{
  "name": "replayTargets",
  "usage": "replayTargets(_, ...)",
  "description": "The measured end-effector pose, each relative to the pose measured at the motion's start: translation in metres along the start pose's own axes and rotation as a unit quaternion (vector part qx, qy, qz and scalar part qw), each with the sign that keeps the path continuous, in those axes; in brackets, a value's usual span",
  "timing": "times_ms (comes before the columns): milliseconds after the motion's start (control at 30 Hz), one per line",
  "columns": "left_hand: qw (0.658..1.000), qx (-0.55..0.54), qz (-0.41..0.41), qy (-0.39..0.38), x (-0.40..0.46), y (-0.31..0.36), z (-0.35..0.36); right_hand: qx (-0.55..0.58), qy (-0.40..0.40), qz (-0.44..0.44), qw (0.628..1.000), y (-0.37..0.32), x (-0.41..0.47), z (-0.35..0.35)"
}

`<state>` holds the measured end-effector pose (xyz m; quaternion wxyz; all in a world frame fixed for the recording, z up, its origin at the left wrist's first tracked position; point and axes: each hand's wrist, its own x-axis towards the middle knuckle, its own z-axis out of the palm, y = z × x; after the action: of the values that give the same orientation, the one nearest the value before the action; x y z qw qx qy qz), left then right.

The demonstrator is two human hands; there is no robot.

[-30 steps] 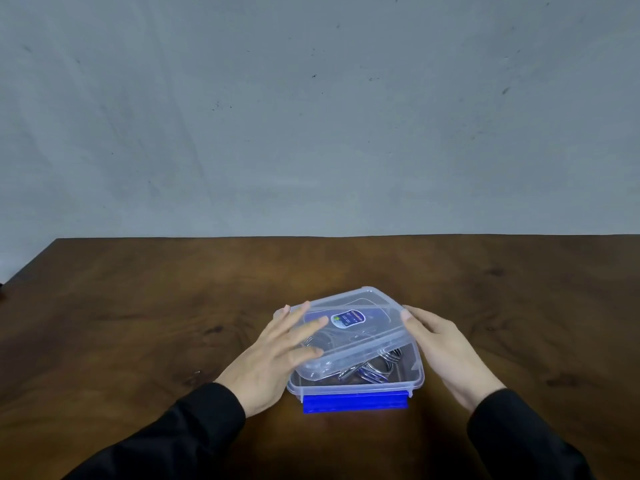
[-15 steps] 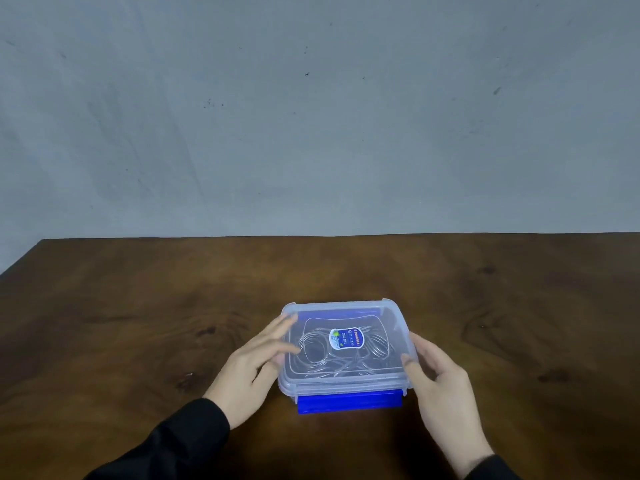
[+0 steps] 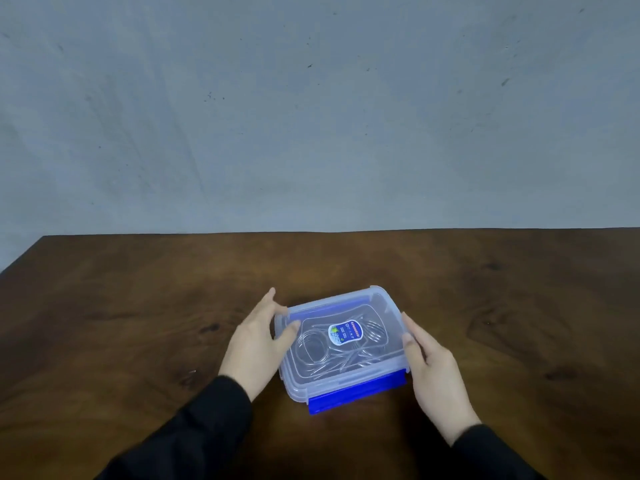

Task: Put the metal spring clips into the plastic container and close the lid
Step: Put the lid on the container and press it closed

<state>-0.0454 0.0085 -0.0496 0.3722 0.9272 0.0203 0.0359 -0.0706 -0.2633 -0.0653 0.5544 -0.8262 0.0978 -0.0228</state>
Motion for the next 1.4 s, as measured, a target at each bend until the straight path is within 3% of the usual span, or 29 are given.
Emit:
replayTargets(100,0.996,0.002,-0.021,-0.092,0.028,0.013,-0.013,-0.04,-0.031,-0.006,0.999,-0.013,0.03,0.007)
replayTargets(200,0.979,-0.077,-0.076,-0.175,0.034,0.014,-0.013,-0.033,-0.021,0.042,0.998,-0.022,0.046,0.019)
replayTargets(400,0.987,-0.023,-0.153,-0.037,-0.009,0.007,0.009,0.129,0.024,0.11,0.985,-0.003,-0.011,0.03)
replayTargets(533,0.973,-0.12,-0.178,-0.087,-0.029,0.012,0.02,0.149,-0.042,0.154,0.976,-0.002,-0.023,0.03)
replayTargets(767,0.93,-0.294,-0.196,-0.099,-0.025,0.023,0.021,0.112,-0.015,0.095,0.989,-0.016,-0.002,0.021)
replayTargets(900,0.935,-0.308,-0.165,-0.057,-0.029,0.023,0.027,0.112,-0.052,0.078,0.989,-0.013,-0.005,0.029)
replayTargets(1400,0.937,-0.323,-0.113,-0.071,-0.015,0.041,0.054,0.011,-0.043,-0.005,0.999,-0.012,0.009,0.034)
